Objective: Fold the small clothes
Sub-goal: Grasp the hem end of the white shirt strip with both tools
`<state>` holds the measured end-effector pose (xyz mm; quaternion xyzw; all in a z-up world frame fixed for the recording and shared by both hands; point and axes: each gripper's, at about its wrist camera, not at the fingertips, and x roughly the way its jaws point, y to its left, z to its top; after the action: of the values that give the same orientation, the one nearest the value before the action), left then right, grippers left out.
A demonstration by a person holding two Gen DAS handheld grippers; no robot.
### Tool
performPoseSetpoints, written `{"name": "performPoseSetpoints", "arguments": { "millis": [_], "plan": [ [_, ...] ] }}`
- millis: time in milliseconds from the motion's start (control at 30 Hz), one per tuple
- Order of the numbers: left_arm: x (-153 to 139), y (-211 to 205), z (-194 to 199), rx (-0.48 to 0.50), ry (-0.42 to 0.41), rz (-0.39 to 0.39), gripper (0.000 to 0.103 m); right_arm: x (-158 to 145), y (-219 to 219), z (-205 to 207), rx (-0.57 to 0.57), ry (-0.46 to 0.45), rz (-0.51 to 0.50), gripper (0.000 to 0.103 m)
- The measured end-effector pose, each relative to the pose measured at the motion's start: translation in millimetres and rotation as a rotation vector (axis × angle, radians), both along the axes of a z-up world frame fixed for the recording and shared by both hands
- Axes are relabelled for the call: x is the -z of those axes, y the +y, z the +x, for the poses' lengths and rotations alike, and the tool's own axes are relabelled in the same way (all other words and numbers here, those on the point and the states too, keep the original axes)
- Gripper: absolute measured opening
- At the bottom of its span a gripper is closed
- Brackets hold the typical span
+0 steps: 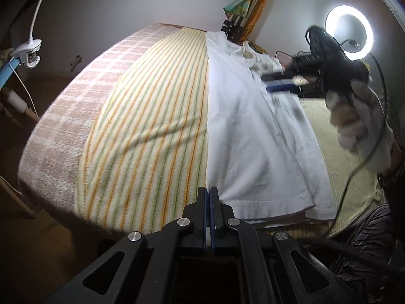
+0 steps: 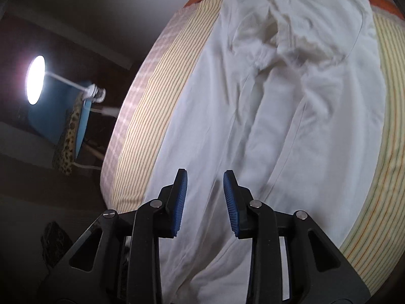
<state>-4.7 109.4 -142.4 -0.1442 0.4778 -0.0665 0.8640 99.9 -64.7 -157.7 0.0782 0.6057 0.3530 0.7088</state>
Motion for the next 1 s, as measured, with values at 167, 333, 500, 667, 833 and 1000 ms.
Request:
{"name": "performPoseSetpoints", "arguments": {
  "millis": [167,333,500,667,833,1000],
  "plan": [
    [-4,3,-3,-0.006,-0.009,-0.018,0.0,20,11,-49,-0.129,-0.012,-0.107,0.031],
    [-9,1,-6,0.001,-0.027,0.018,0.0,19,10,-57,-0.139,-0.029,-0.106,0.005],
    [7,4,-6,-0.006,0.028,0.008,0.0,-2,-17,-47,-0.081,-0.053,-0.043,0.004],
    [0,2,-6,0.022,0.016,0.025,0.0,-35,-76,-70,0.061,-0.131,-0.001,0.053],
    [0,-3,2,0.07,0.04,0.04,0.0,-12,-111,-119,0.132,-0.105,-0.084,0.053],
    [0,-4,9,0.096,0.06,0.03,0.0,12,-119,-154,0.14,-0.063,-0.082,0.053]
  ]
}}
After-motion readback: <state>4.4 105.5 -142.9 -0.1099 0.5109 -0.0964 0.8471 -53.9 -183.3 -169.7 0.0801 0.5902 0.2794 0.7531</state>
